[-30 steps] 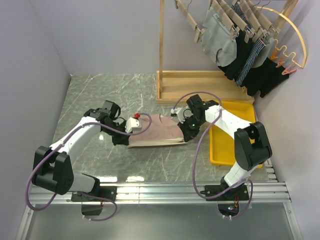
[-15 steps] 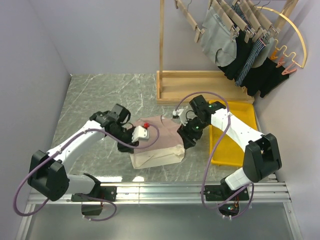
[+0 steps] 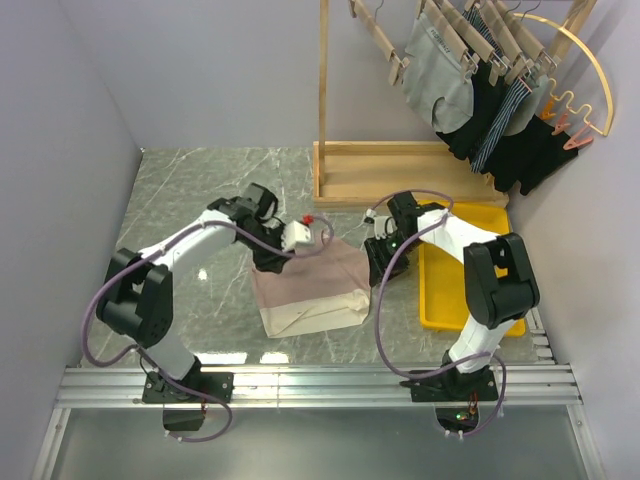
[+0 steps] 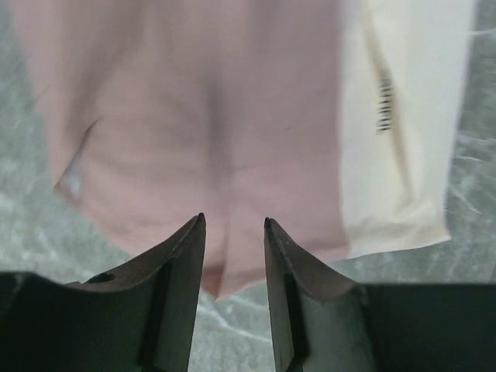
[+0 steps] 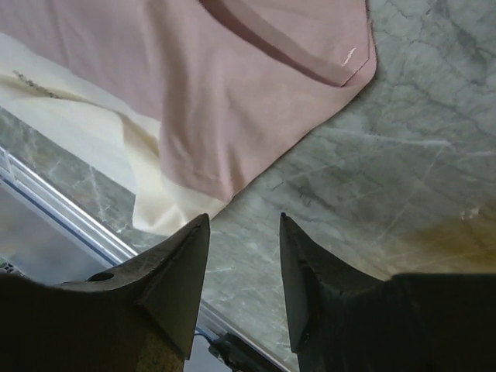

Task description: Clip the underwear to the hanger

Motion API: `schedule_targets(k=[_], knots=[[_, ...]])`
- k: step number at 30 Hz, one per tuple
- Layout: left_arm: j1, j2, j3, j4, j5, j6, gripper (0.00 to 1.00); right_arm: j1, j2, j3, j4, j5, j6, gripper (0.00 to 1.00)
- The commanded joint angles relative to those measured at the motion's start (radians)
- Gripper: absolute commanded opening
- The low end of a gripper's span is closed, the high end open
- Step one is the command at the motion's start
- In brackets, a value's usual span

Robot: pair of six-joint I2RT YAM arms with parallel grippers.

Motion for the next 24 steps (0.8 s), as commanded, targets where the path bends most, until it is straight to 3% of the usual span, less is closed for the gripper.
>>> schedule_targets(k=[1, 8, 12, 20, 22, 24], knots=[[-0.108, -0.09, -0.048, -0.062, -0.011, 0.042, 0.42, -0.002, 0.042, -0.01, 0.032, 0.019, 0.061, 0.49], [-0.268, -0.164, -0.223, -0.019, -0.083, -0.069, 0.51, -0.015, 0.117, -0.007, 0.04, 0.008, 0.072, 0.45], [-0.345, -0.193, -0.295, 0.086, -0.126, -0.158, 0.54, -0.022, 0.135, -0.007, 0.046, -0.013, 0.083, 0.42], [-0.391, -0.254, -0.395, 0.1, -0.2, -0.125, 0.42, -0.039, 0.165, 0.0, 0.041, -0.055, 0.08, 0.28], [-0.391, -0.265, -0.401, 0.079, -0.218, -0.111, 0.36, -0.042, 0.163, 0.016, 0.029, -0.067, 0.078, 0.28], [-0.385, -0.282, -0.395, 0.068, -0.218, -0.106, 0.38, -0.048, 0.145, 0.019, 0.026, -0.082, 0.089, 0.33]])
